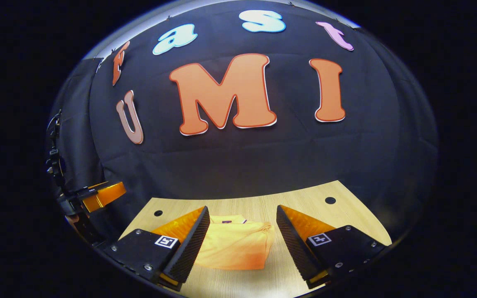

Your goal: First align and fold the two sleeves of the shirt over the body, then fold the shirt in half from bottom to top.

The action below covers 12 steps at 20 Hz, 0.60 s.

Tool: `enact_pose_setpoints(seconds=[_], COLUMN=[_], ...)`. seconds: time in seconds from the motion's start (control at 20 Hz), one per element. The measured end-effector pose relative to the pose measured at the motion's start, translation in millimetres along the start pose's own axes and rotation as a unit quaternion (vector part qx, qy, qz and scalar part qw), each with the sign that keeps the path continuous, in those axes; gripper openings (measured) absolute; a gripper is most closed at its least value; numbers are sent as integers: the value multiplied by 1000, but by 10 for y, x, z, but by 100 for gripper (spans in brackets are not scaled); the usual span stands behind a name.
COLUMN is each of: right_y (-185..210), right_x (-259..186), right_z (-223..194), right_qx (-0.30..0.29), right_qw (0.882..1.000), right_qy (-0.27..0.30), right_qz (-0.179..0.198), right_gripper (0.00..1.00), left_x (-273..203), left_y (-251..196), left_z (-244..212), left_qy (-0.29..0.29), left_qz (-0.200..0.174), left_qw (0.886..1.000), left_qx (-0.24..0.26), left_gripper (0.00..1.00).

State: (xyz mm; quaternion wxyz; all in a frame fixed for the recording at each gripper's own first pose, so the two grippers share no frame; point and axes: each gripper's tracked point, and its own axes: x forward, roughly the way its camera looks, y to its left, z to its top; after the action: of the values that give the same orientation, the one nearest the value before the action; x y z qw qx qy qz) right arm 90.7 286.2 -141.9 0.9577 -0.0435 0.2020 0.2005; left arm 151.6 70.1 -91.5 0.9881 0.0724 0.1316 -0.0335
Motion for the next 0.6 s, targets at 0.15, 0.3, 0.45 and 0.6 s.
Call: enact_pose_setpoints(seconds=[0.15,0.3,0.45,0.6], right_y=[-47,-89,-176,-247], right_x=[-194,-488,-673,-831], right_z=[130,113,168,202], right_qx=[-1,-19,-40,-38], right_qw=[1000,999,997,996], right_qy=[-32,-33,-43,-43], right_qz=[2,28,49,71], right_gripper=[98,97,98,98], left_x=[-296,-584,-862,-1153], left_y=[-81,-292,-470,-569], left_z=[75,130,176,151], left_qy=[-19,-33,-59,-62], left_qz=[11,18,31,55], left_qw=[1000,999,997,995], left_qx=[1,-19,-45,-54], left_gripper=[98,98,100,98])
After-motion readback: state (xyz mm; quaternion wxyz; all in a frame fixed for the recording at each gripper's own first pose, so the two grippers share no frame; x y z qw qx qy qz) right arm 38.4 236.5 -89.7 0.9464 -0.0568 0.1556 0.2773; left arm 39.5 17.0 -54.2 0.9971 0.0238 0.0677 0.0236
